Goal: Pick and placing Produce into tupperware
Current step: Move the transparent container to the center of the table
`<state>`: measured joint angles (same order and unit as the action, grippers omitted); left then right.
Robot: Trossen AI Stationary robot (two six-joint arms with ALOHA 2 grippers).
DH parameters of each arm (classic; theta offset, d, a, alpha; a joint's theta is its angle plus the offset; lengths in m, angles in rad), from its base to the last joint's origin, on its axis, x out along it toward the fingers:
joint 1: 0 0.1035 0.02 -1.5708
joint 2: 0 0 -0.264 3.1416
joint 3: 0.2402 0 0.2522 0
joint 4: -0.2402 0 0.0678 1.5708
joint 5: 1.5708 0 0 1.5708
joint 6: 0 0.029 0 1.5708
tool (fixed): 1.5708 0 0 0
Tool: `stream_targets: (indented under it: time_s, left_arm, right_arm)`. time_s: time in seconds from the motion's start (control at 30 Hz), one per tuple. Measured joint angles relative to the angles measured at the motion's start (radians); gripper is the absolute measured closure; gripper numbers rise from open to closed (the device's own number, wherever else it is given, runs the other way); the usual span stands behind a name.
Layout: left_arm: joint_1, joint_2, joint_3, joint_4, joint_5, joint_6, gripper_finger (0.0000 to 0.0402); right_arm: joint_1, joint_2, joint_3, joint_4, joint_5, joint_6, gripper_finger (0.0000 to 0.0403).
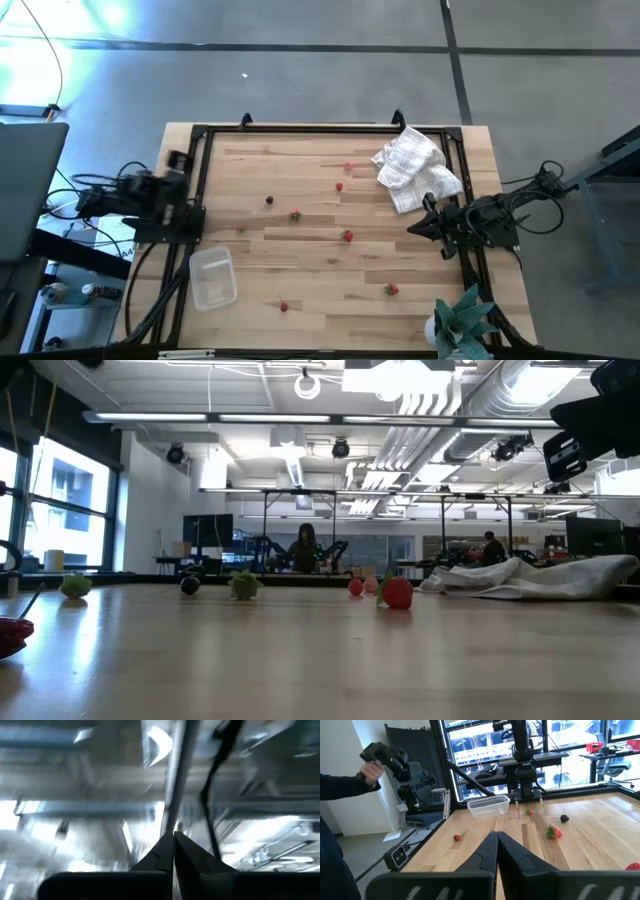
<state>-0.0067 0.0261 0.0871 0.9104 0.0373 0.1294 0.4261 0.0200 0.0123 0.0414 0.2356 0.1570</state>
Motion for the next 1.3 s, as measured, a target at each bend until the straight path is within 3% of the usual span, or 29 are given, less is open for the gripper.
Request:
stream_targets:
  time_s: [0.07,0.17,0.27,0.37,0.47,0.7,1.0,1.3]
  left_arm:
    - [0.000,0.000,0.070,-0.051,0.083,0.068,0.0399]
    - [0.000,0.014,0.207,-0.336,0.122,0.115,0.0399]
    - [0.000,0.063,0.382,-0.778,0.040,0.121,0.0399]
    - [0.000,0.168,0.560,-1.224,-0.082,0.028,0.0399]
    - [0.000,0.312,0.697,-1.516,-0.097,-0.091,0.0399]
    - [0.000,0.614,0.928,-1.791,0.077,-0.252,0.0399]
    - [0.000,0.919,1.110,-2.446,0.213,-0.362,0.0399]
    - [-0.034,1.004,1.025,-2.477,0.316,-0.541,0.0399]
  right_arm:
    - [0.000,0.000,0.000,0.000,0.000,0.000,0.0402]
    - [0.000,0.000,0.000,0.000,0.000,0.000,0.0402]
    - [0.000,0.000,0.000,0.000,0.000,0.000,0.0402]
    - [0.000,0.000,0.000,0.000,0.000,0.000,0.0402]
    - [0.000,0.000,0.000,0.001,0.000,0.000,0.0402]
    - [0.000,0.000,0.000,0.106,0.003,-0.001,0.0402]
    - [0.000,0.000,0.000,0.190,0.003,-0.001,0.0402]
    - [0.000,0.000,0.000,0.185,0.002,-0.001,0.0402]
